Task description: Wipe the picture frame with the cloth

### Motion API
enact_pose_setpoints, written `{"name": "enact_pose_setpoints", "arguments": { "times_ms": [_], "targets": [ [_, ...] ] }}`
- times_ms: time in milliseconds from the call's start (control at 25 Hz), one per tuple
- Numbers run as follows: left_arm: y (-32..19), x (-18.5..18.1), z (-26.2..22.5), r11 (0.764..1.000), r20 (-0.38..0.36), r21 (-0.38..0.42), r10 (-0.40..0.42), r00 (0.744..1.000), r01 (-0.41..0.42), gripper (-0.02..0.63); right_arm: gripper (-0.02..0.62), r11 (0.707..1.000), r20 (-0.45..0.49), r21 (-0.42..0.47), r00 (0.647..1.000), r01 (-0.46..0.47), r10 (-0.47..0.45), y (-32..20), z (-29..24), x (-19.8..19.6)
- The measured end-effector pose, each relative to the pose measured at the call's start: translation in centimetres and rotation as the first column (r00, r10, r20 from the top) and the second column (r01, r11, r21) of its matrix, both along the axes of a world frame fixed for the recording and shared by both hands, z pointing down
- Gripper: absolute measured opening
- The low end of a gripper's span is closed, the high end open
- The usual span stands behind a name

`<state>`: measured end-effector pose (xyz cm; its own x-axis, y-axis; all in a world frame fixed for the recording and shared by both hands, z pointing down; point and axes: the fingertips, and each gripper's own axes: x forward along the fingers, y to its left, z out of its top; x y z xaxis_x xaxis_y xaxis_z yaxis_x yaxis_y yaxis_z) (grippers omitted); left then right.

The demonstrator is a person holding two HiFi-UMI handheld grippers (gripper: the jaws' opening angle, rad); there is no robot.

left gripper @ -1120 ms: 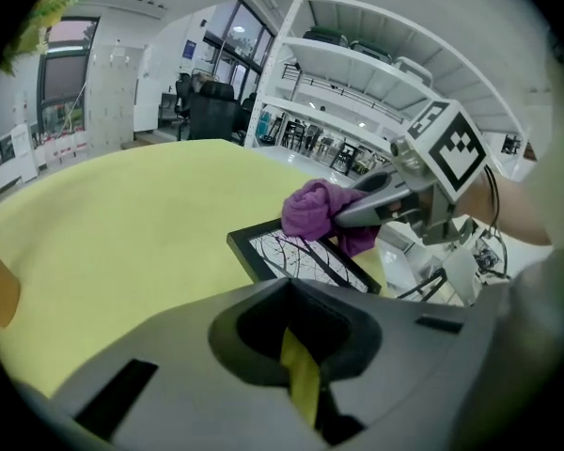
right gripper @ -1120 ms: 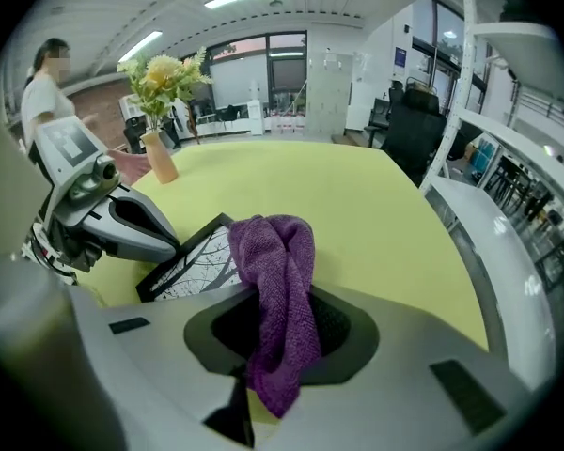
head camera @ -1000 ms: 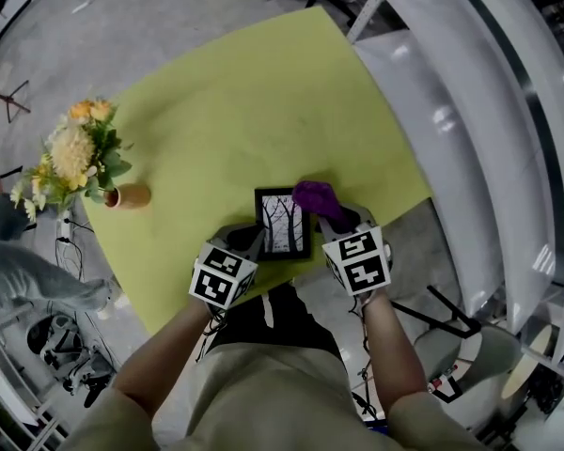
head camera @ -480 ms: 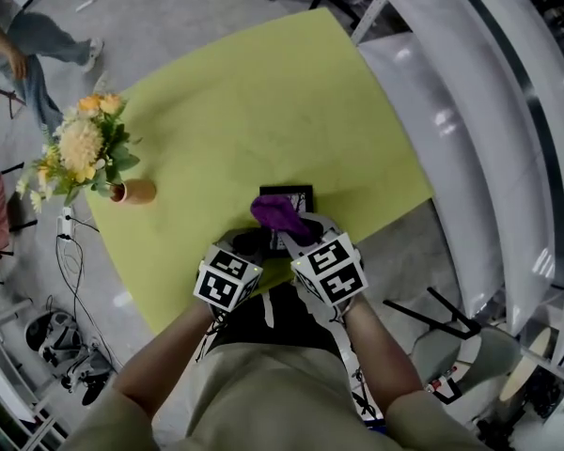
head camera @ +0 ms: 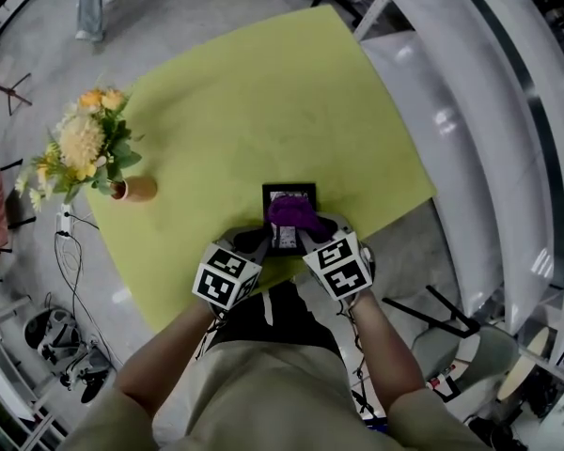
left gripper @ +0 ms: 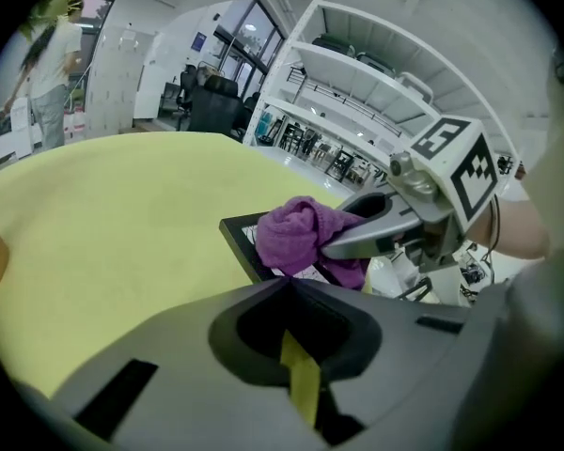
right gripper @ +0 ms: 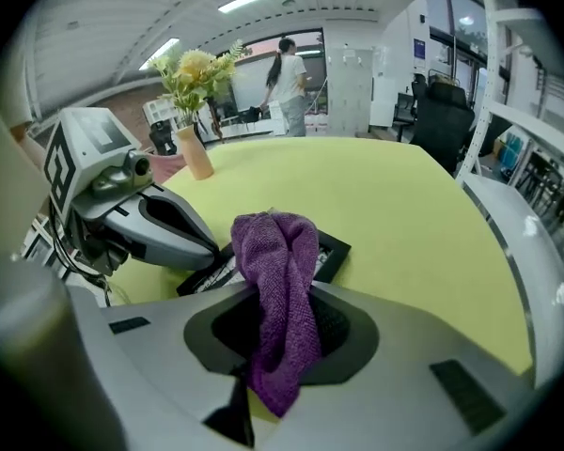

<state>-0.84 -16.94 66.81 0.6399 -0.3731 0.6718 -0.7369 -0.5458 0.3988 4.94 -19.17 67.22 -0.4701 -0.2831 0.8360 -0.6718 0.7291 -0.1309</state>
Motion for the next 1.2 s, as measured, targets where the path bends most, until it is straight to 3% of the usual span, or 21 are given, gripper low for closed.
{"name": "enact_pose_setpoints", "arguments": {
  "times_ms": [120,320,440,680,800,1000,1200],
  "targets": [
    [-0.1,-0.1,0.1,1.000,-0.002,0.009,-0.002,1.000,0.002,0.006,0.084,0.999,0.019,0.006,0.998,-0.053,0.053,-0.5,-0.6,1.0],
    [-0.1,-0.1,0.1,1.000,-0.011,0.001,-0.007,1.000,0.007,0.006,0.083,0.987,-0.102,0.086,0.985,-0.133,0.141,-0.9,-1.7,4.8],
    [-0.2,-0.2,0.1,1.000,-0.006,0.000,-0.006,1.000,0.006,0.006,0.083,0.978,-0.045,0.098,0.981,-0.183,0.188,-0.8,-3.6,5.3],
    [-0.2,-0.2,0.2,0.999,-0.025,-0.034,-0.012,1.000,0.011,0.006,0.083,0.984,0.131,0.014,0.976,-0.178,0.174,2.0,-5.6,1.1],
    [-0.2,-0.2,0.1,0.999,-0.041,-0.029,-0.018,0.999,0.017,0.006,0.083,0.988,0.141,-0.040,0.978,-0.151,0.155,3.7,-4.1,-1.1],
    [0.0,-0.1,0.0,0.998,-0.004,0.057,0.004,1.000,-0.003,0.006,0.083,0.975,0.167,-0.156,0.969,-0.158,0.184,6.5,-1.0,-2.9],
    [-0.2,-0.2,0.1,1.000,-0.034,0.017,-0.010,0.999,0.011,0.006,0.081,0.981,0.109,-0.127,0.981,-0.145,0.159,6.8,0.0,-1.5]
  ]
}}
